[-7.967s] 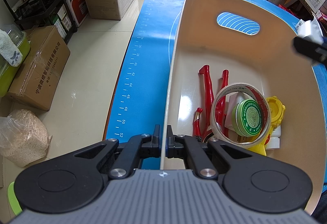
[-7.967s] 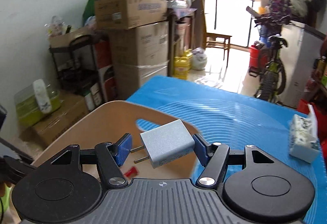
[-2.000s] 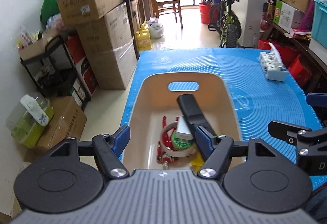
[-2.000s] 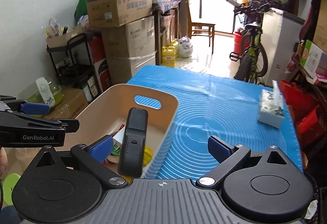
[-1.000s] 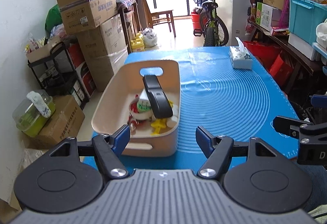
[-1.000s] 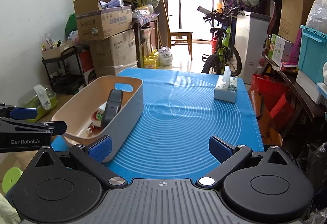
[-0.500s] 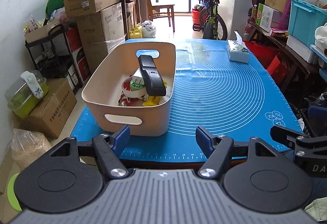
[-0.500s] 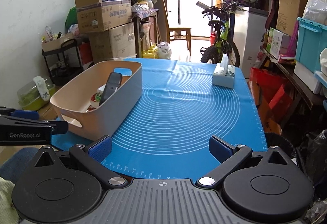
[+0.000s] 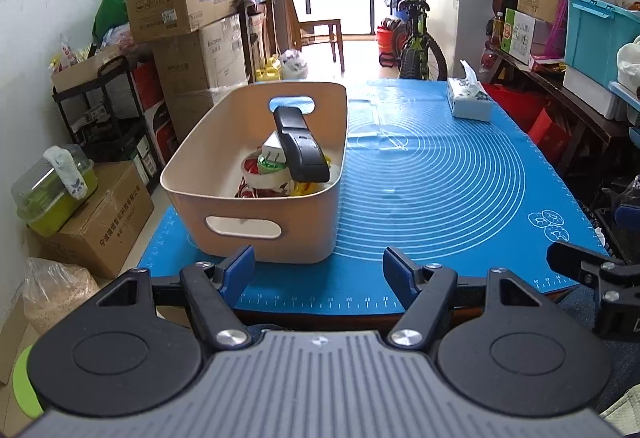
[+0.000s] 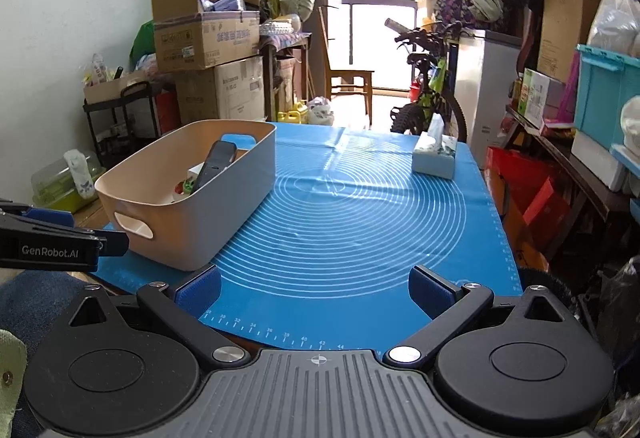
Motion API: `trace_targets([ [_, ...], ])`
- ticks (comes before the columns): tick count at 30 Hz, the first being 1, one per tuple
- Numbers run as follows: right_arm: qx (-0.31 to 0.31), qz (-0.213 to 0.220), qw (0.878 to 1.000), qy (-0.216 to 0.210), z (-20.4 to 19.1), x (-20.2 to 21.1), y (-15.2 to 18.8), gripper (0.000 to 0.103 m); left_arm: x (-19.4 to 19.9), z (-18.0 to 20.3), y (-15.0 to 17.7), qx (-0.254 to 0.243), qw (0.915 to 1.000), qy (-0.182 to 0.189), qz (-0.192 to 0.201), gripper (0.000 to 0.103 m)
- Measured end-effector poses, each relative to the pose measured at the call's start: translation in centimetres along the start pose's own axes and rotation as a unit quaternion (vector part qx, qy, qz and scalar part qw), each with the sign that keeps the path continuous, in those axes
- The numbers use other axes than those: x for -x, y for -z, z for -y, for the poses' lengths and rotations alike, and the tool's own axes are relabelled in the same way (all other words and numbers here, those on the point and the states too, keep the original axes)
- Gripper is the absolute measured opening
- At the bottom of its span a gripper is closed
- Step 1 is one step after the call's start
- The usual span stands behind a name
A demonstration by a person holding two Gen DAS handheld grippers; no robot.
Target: Organize rigid objects
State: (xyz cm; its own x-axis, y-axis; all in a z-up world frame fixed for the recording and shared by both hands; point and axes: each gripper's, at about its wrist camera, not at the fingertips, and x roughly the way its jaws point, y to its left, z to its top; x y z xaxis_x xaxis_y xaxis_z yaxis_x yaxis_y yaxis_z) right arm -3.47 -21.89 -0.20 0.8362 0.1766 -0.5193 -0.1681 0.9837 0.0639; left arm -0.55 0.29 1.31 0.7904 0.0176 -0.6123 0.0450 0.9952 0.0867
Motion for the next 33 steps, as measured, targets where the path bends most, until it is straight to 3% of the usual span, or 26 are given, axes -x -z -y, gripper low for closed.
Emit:
trace_targets([
  [12, 0.036, 0.006, 0.999, -0.008, -1.1, -0.3, 0.6, 0.1, -0.1, 0.0, 0.5, -0.001, 0.9999, 0.004, 0.013, 0.071],
  [33, 0.028, 0.002, 1.0, -0.005, -0.8, -0.4, 0.7, 0.098, -0.1, 0.4, 0.7, -0.011, 0.9998, 0.005, 0.014, 0.071],
])
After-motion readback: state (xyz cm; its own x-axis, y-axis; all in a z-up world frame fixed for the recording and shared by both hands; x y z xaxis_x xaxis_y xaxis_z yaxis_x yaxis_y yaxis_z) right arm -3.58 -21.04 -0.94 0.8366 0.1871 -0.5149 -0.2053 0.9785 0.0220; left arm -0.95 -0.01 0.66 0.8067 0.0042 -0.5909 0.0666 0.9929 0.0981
